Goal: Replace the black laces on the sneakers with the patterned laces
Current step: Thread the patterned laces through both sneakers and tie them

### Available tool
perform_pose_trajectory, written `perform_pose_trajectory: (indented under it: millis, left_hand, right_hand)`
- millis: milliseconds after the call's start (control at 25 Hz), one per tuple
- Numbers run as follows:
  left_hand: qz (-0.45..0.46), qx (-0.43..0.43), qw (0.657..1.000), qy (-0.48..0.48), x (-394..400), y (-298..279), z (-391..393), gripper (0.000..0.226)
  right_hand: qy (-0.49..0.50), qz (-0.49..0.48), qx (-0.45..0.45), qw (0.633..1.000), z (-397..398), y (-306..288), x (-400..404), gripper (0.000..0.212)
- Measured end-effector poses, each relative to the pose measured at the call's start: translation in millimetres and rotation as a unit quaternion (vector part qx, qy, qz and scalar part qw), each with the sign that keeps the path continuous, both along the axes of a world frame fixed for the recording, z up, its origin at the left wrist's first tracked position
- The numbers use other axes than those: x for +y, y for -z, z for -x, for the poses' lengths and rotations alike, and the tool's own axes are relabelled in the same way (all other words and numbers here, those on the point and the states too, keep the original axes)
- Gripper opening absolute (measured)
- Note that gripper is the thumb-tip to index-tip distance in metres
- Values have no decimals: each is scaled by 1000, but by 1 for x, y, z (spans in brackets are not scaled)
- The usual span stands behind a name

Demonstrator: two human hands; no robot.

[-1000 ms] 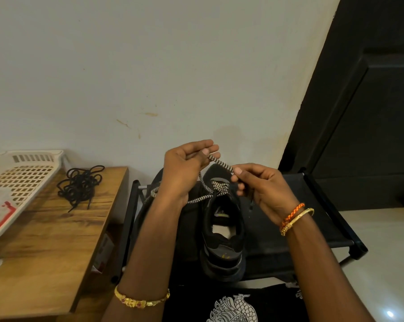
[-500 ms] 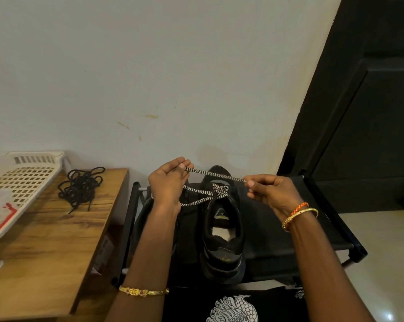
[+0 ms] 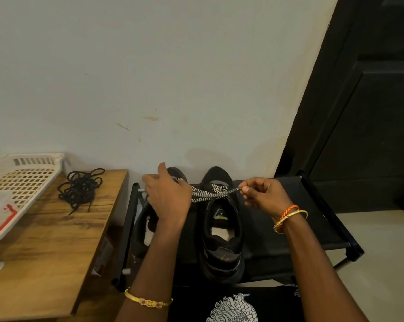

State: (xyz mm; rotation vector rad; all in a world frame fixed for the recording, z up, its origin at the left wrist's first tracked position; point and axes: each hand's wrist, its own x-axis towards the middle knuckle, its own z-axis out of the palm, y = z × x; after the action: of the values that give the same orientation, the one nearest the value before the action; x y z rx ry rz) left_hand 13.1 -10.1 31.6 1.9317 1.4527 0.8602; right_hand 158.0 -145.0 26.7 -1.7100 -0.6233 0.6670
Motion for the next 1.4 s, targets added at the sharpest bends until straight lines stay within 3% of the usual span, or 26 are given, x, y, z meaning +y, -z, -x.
perform_pose_trajectory:
  millis: [40, 120, 200, 280, 480, 600, 680, 800, 920, 1000, 1080, 1280, 1400]
  left_hand:
    - [-48, 22, 998, 19, -7, -3, -2, 52]
    - [-86, 5, 985, 148, -16, -6, -13, 38]
    - [-4, -38, 954, 299, -25, -4, -22, 27]
    - [52, -54, 932, 354, -26, 2, -25, 21]
    - [110, -106, 919, 364, -9, 11, -23, 17]
    - [92, -96, 936, 325, -6, 17, -26, 9]
    - [99, -103, 952, 270, -4, 18, -30, 7]
    - [125, -115, 959, 228, -7, 13, -30, 10]
    - [84, -54, 962, 254, -19, 16, -28, 12]
    - [55, -18, 962, 267, -25, 21, -29, 13]
    - [59, -17, 961, 271, -26, 27, -30, 11]
    - [172, -120, 944, 254, -23, 39, -29, 10]
    - [191, -141, 940, 247, -22, 43, -29, 7]
  right_hand:
    - [-9, 8, -14, 1000, 2, -1, 1, 14]
    - [-28, 14, -34, 999, 6, -2, 3, 14]
    - [-36, 0, -55, 998, 9, -2, 6, 12]
    - [-34, -24, -73, 996, 10, 0, 8, 10]
    - [-10, -73, -56, 996, 7, 1, 13, 13]
    - [0, -56, -57, 997, 10, 3, 18, 12]
    - [-7, 23, -100, 995, 10, 6, 18, 10]
    - [-52, 189, -201, 960, 17, 15, 17, 11]
    - [-10, 212, -235, 949, 25, 17, 22, 10]
    - [16, 206, -212, 955, 22, 15, 22, 3]
    - [21, 198, -146, 969, 14, 14, 18, 12]
    - [34, 176, -8, 984, 4, 14, 16, 13]
    - [43, 148, 101, 983, 3, 9, 17, 14]
